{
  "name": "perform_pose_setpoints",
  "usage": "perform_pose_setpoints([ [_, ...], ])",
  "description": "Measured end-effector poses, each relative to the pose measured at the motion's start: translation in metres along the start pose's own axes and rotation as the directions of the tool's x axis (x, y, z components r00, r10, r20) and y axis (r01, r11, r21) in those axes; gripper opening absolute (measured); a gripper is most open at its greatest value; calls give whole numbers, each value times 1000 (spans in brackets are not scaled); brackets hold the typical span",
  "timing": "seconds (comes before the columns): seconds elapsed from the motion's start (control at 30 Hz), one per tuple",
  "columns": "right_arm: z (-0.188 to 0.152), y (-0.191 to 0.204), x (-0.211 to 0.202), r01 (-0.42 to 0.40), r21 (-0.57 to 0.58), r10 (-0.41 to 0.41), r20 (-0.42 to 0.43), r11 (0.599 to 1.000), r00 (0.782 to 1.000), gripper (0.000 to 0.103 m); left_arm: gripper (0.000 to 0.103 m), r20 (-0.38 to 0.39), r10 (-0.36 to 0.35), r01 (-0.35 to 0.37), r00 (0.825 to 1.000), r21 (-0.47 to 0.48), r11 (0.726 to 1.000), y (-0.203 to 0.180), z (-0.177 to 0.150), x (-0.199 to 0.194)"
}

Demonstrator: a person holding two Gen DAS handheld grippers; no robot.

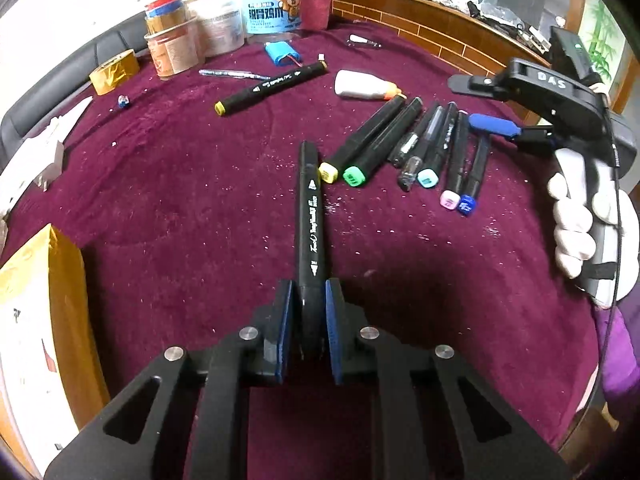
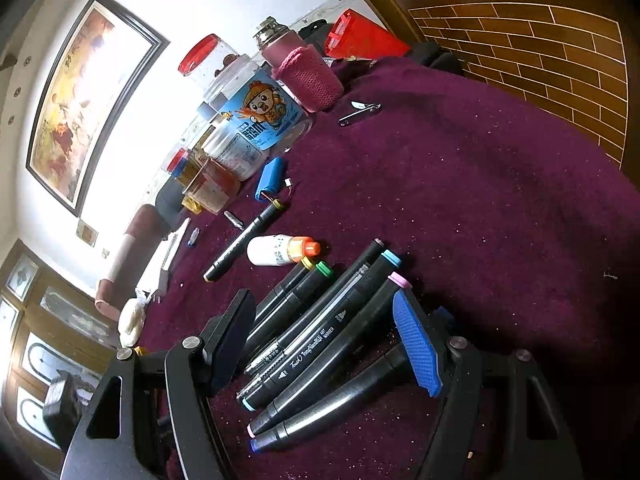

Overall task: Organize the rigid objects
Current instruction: 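Grasp a black marker from the marker pile with the left gripper, then lift the black marker with left gripper while right grasps a yellow-capped black marker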

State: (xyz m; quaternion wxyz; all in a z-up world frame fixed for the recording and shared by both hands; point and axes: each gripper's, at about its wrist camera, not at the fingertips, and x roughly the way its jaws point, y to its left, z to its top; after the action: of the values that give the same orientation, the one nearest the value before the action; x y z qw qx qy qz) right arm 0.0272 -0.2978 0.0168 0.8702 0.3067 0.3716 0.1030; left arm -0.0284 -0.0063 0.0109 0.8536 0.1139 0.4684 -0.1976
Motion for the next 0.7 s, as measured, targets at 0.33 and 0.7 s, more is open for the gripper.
perform_pose_setpoints([
  [0.33, -2, 1, 0, 5, -12, -5, 2, 1000, 1000, 66, 47, 80, 42, -38, 996, -54, 998, -15, 19, 25],
  [0.7, -1, 6, 2, 32, -50, -32, 2, 998, 999, 66, 12, 136, -32, 60, 990, -205, 977, 10, -7, 0],
])
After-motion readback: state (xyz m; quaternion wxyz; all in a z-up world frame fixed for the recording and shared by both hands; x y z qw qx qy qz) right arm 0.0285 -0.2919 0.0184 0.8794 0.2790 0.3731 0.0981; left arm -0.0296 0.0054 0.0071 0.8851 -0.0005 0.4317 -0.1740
